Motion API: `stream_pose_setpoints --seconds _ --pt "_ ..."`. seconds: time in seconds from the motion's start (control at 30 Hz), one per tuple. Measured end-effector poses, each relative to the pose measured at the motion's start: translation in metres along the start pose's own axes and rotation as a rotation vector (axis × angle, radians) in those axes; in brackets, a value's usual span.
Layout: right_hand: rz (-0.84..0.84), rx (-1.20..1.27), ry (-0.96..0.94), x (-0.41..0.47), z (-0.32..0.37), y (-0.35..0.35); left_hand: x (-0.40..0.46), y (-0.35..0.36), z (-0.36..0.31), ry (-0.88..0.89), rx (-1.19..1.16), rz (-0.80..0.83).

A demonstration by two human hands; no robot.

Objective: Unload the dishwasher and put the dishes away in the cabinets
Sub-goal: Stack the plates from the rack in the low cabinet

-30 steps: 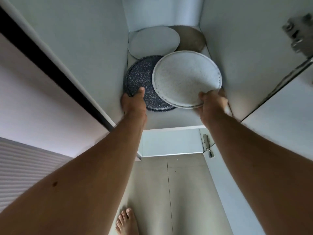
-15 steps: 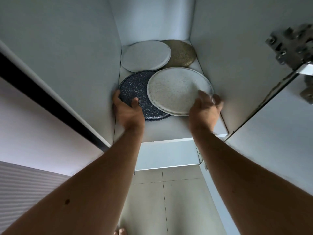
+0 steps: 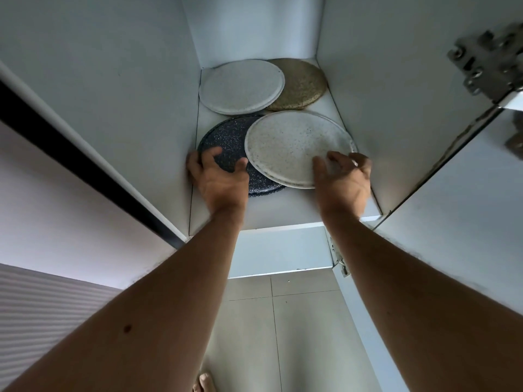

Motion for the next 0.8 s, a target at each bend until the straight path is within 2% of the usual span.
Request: stream_pose_setpoints --seconds 0.33,0.47,0.57,0.67,0.8 --pt "0.018 -0.053 -0.005 -0.005 -0.001 0.001 -0.005 0.010 -0.002 0.066 0.169 0.037" --pt "0.068 -0.151 -0.094 -0.009 0.010 0.003 -0.006 0.009 -0.003 0.068 0.237 0.037" --pt "0.185 -0.295 -0.183 -0.018 0.025 0.012 -0.020 0.012 -0.016 0.186 0.355 0.060" --pt "0.232 -0.391 -0.270 -0.021 0.037 0.014 -0.038 0.019 -0.026 0.333 0.454 0.135" --pt "0.280 -0.388 -0.325 -0.024 0.040 0.020 -0.048 0.022 -0.022 0.382 0.560 0.252"
Point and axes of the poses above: each hand's wrist, its own x-axis towards the middle knuckle, its own y-axis out of the palm, z = x × y, the point moved 10 cm from there along x, towards the middle knuckle, and after that the axes turned 14 degrees about -y, right-handed, at the moved point
